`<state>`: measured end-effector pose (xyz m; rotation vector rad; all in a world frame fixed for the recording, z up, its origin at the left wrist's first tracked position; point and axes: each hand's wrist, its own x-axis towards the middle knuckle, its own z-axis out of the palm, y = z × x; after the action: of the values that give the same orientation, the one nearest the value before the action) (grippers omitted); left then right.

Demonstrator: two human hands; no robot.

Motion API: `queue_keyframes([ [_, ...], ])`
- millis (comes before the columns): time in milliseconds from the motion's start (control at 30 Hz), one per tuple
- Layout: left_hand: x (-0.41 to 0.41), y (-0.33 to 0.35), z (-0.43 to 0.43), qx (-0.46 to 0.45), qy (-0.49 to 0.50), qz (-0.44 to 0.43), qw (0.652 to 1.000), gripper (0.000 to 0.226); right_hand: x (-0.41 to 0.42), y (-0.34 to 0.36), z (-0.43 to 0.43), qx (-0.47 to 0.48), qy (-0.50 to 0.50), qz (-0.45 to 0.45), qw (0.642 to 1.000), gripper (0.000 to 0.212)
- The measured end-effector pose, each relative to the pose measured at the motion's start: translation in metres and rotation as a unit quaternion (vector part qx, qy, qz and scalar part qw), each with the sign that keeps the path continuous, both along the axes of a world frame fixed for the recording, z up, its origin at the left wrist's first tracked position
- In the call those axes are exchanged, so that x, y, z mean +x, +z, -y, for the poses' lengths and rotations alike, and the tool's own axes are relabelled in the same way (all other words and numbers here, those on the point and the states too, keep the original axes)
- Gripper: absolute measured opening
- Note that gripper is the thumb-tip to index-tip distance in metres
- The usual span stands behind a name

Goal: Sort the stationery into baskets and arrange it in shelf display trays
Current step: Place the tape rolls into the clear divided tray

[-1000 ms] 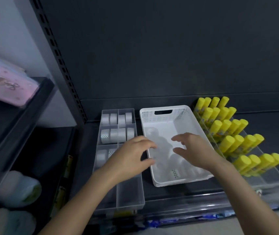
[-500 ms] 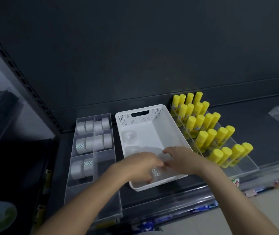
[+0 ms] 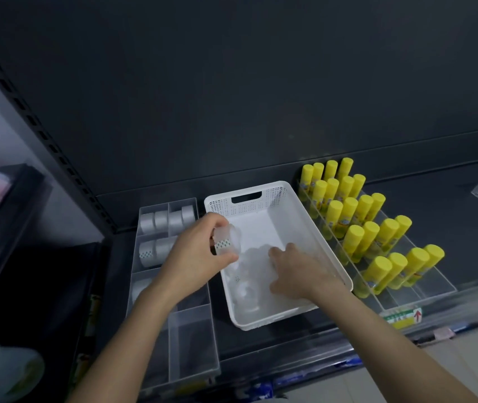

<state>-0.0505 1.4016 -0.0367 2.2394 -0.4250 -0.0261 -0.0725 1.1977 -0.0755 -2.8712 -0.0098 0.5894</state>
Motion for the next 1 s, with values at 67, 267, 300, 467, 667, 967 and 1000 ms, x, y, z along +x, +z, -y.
queue_keyframes([
  [67,-0.001,0.001,-0.011,-0.012,0.035,0.007,0.999,0.041,0.001,-0.001,0.000,0.015,-0.026,0.015,0.999,0.042],
  [267,-0.009,-0.003,-0.040,-0.018,0.078,-0.006,0.997,0.041,0.008,-0.002,0.000,0.055,-0.068,0.041,0.995,0.038],
  [300,-0.011,-0.003,-0.045,-0.015,0.078,-0.005,0.997,0.041,0.009,0.000,0.000,0.093,-0.090,0.043,0.991,0.037],
  [467,-0.021,-0.007,-0.070,0.049,0.048,-0.021,0.997,0.044,0.007,0.022,-0.006,0.562,-0.299,-0.028,0.771,0.019],
  [667,-0.024,-0.019,-0.079,0.201,-0.015,0.003,0.980,0.047,0.008,0.050,-0.029,0.749,-0.342,-0.223,0.522,0.036],
  [967,-0.018,-0.031,-0.068,0.307,0.013,0.046,0.951,0.047,0.001,0.056,-0.061,0.658,-0.182,-0.118,0.722,0.027],
  [1000,-0.017,-0.032,-0.067,0.305,0.016,0.039,0.951,0.049,0.000,0.056,-0.061,0.643,-0.168,-0.111,0.739,0.022],
])
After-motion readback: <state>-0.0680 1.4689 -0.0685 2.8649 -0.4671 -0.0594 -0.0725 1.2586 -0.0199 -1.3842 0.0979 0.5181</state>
